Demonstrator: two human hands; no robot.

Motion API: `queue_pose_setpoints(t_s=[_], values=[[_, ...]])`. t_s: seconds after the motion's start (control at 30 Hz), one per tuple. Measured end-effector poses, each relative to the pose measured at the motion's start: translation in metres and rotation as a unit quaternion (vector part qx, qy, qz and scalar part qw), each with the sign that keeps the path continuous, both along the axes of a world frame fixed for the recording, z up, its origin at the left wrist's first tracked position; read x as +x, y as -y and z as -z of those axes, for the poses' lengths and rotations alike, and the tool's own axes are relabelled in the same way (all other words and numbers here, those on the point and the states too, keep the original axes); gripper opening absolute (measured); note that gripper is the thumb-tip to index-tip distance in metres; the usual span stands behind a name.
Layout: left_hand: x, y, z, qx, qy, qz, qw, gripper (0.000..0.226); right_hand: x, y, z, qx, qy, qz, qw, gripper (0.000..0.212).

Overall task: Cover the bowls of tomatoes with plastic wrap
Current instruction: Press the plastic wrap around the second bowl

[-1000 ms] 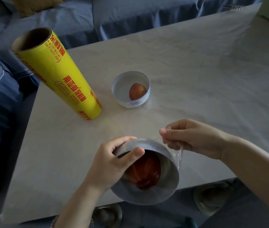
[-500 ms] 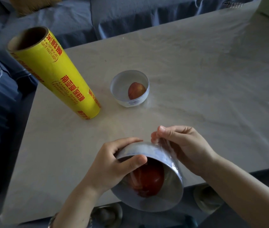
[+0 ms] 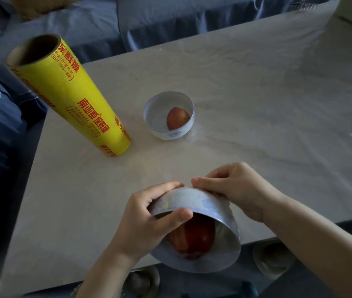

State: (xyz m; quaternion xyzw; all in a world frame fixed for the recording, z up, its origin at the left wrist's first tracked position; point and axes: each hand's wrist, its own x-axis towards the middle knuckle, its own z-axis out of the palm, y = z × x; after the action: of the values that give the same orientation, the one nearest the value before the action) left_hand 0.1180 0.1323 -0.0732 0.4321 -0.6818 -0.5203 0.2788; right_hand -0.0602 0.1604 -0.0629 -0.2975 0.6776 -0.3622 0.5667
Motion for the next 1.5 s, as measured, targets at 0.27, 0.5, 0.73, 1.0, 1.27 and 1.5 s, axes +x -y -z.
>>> queue_pose_setpoints(t_s=[0.27, 0.5, 0.73, 1.0, 1.27, 1.5], values=[[-0.001, 0.003, -0.005, -0.012, -0.014, -0.002, 1.000, 0.058, -0.008, 0.007, 0.011, -0.039, 0.012, 0.006, 0.999, 0.011], [0.000, 0.011, -0.001, -0.019, 0.027, -0.041, 0.999, 0.037, -0.018, -0.020, -0.018, -0.293, -0.122, -0.120, 0.941, 0.013], [-0.002, 0.010, -0.001, -0.014, 0.013, -0.025, 1.000, 0.056, -0.006, -0.011, 0.001, -0.201, -0.138, -0.196, 0.950, 0.033], [-0.001, 0.013, 0.004, -0.030, 0.011, -0.080, 0.996, 0.052, -0.026, -0.012, 0.014, -0.120, 0.095, -0.171, 0.973, 0.058], [-0.012, 0.017, 0.010, 0.047, -0.045, -0.115, 0.991, 0.045, -0.028, -0.018, 0.029, -0.179, 0.122, -0.092, 0.972, 0.071], [-0.011, 0.028, -0.002, 0.100, 0.021, 0.027, 0.994, 0.048, -0.022, -0.019, 0.033, -0.154, 0.106, -0.076, 0.979, 0.039]])
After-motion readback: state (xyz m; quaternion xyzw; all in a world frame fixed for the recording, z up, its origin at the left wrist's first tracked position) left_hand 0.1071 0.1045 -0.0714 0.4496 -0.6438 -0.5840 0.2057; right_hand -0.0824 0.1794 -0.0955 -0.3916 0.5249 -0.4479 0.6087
